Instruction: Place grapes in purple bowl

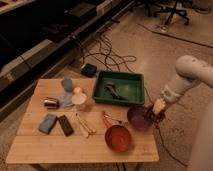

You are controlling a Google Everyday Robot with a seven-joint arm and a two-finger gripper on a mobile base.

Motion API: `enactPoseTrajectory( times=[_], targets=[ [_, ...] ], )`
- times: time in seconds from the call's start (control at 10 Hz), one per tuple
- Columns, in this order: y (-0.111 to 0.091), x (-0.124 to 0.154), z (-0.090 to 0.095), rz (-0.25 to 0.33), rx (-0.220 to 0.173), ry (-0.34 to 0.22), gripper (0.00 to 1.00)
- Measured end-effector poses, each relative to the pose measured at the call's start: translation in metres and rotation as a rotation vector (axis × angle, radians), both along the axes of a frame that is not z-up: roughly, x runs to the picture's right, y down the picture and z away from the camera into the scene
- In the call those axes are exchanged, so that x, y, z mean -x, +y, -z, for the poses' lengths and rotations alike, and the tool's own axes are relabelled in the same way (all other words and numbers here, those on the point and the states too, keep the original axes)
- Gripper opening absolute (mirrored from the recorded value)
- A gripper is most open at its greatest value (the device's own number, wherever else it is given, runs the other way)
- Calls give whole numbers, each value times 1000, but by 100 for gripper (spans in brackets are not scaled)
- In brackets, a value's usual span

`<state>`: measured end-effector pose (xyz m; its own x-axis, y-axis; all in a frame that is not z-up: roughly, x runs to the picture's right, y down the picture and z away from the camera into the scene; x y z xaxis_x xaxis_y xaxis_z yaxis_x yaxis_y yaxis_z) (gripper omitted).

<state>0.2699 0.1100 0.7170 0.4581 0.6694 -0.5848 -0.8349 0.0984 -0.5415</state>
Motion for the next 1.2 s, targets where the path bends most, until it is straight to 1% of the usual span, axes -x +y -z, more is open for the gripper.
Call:
enactPoseTrajectory(
  times=[0.1, 0.2, 0.3, 0.4, 0.5, 0.6, 0.8, 0.9, 1.0, 1.2],
  targets=[
    [-1, 0, -5, 3, 8, 3, 3],
    [-1, 0, -7, 8, 13, 3, 10],
    [-3, 2, -13, 3, 20, -9, 23],
    [-6, 4, -16, -2, 19, -25, 34],
    [-7, 5, -17, -3, 18, -32, 39],
    [-10, 9, -19, -4, 15, -49, 52],
    [-16, 27, -25, 6, 14, -77, 69],
    [-19, 42, -28, 19, 12, -96, 78],
    [-20, 47, -30, 22, 11, -102, 80],
    [-20, 49, -30, 19, 9, -104, 80]
  ],
)
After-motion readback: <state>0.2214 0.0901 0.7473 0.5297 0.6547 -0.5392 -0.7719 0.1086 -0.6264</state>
